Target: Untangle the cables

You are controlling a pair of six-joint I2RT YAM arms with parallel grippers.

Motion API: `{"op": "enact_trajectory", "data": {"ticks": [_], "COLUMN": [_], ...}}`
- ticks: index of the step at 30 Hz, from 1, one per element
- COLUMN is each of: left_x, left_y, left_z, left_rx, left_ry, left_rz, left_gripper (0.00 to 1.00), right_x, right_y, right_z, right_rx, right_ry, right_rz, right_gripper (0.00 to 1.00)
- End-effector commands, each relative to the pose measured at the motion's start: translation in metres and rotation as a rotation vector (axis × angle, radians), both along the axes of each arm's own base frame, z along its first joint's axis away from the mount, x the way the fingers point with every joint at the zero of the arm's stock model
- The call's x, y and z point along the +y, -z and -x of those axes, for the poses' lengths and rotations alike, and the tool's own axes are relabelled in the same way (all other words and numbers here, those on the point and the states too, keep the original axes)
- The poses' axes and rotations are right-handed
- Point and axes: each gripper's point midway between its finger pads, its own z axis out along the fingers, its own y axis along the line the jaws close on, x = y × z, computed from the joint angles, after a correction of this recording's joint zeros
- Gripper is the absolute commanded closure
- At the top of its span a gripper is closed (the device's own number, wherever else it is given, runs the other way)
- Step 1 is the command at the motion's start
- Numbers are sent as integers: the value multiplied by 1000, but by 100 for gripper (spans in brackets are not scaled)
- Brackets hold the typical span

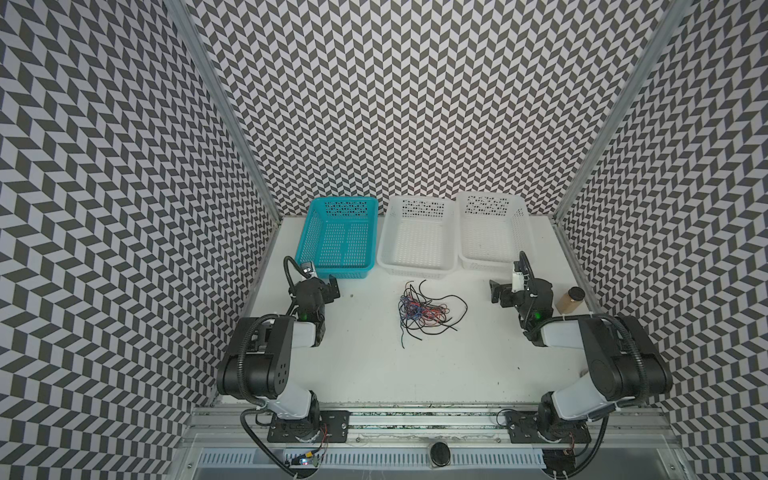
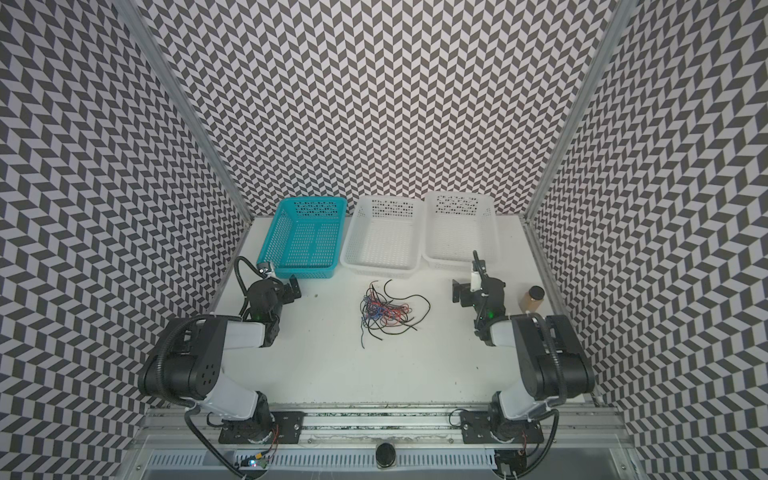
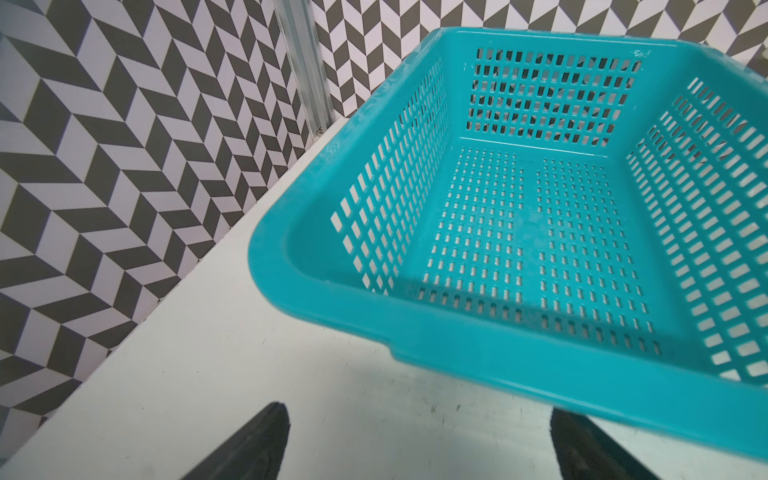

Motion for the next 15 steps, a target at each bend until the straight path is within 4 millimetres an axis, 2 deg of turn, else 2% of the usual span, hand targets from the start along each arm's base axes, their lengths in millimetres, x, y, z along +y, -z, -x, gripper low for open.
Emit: {"op": "enact_trajectory", "data": {"ticks": [1,13,15], "left_x": [2,2,2], "left_y": [-10,-9,-10], "left_z": [-3,-3,-3], "left_rx": [-34,-33,-34], "left_ry": [-4,-5,-5], "left_rz": [4,4,4], "left_gripper": [0,0,0], "right_x": [-1,-1,-5], "right_y": [-11,-11,-15], "right_z": [-5,-5,-5], "right_rx": [-44,-42,-56], "right_ry": [-11,-12,21], "right_rz": [18,19,18], "right_gripper": [0,0,0]}}
